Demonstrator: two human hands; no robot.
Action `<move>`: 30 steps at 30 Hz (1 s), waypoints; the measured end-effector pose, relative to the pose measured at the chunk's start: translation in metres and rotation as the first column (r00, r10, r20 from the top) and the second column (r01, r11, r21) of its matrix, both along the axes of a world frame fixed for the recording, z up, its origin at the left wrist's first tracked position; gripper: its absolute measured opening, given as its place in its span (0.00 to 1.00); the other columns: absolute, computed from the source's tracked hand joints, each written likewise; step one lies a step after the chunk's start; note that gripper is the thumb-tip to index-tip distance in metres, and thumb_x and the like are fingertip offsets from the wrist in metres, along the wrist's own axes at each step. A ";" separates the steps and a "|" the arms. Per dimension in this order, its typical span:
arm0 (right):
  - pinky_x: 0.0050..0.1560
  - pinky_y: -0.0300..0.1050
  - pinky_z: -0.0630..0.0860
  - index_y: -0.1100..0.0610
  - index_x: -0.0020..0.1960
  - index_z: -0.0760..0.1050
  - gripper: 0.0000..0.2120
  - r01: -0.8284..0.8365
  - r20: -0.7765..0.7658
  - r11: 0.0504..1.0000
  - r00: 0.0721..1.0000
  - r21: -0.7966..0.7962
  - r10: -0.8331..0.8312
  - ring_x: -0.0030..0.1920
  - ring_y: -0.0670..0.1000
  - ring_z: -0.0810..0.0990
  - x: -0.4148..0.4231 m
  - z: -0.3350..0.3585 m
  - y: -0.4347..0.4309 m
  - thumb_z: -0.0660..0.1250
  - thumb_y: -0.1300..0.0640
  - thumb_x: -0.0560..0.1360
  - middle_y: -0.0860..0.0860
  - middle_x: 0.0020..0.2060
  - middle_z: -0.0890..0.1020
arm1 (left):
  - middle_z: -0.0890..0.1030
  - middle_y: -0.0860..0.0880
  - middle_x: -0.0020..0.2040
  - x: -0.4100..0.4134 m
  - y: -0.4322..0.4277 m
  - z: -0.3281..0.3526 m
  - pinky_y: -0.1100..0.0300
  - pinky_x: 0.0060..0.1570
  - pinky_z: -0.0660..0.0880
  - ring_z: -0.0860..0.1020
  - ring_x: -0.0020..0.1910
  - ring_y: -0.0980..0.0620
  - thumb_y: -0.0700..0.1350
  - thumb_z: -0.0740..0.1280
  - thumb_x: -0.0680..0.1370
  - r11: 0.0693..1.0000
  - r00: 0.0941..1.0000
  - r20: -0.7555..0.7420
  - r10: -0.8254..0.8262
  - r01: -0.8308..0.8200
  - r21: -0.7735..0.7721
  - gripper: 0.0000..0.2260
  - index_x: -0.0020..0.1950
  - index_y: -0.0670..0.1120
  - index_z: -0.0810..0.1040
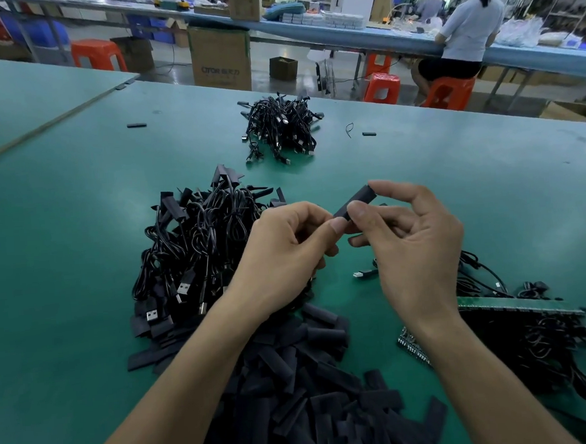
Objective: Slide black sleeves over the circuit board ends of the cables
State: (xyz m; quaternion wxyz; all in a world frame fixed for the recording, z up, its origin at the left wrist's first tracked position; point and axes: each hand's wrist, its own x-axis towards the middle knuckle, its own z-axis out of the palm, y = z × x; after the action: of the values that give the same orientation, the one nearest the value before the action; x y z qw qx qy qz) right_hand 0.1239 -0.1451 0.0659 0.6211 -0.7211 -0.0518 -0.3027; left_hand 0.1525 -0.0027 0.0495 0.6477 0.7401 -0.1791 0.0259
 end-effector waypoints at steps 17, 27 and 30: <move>0.38 0.49 0.83 0.48 0.45 0.73 0.08 0.018 0.011 0.999 1.000 -0.046 -0.017 0.35 0.50 0.86 -0.001 -0.005 0.010 0.72 0.52 0.76 0.49 0.36 0.86 | 0.81 0.52 0.31 -0.001 0.002 0.007 0.66 0.23 0.66 0.69 0.22 0.58 0.45 0.69 0.80 0.995 0.998 0.032 0.052 -0.049 -0.089 0.08 0.42 0.45 0.80; 0.48 0.48 0.84 0.50 0.59 0.73 0.12 -0.010 -0.040 0.996 0.999 0.085 0.014 0.42 0.49 0.87 0.002 -0.002 0.020 0.72 0.57 0.77 0.47 0.40 0.87 | 0.82 0.52 0.31 -0.002 0.008 0.015 0.65 0.27 0.71 0.74 0.23 0.60 0.47 0.70 0.79 0.997 0.996 0.053 0.074 -0.073 -0.015 0.09 0.41 0.45 0.81; 0.46 0.49 0.84 0.48 0.54 0.75 0.10 0.007 -0.033 0.998 0.999 0.057 -0.005 0.41 0.50 0.87 0.004 0.000 0.022 0.72 0.58 0.77 0.50 0.39 0.87 | 0.82 0.52 0.32 0.000 0.010 0.013 0.63 0.27 0.73 0.75 0.25 0.57 0.47 0.70 0.80 0.998 0.997 0.038 0.061 -0.061 -0.006 0.09 0.41 0.46 0.81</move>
State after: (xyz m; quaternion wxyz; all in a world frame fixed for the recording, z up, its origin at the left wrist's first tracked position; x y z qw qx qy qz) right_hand 0.1280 -0.1232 0.0662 0.6413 -0.7079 -0.0307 -0.2943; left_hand 0.1528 0.0068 0.0624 0.6450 0.7429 -0.1687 0.0601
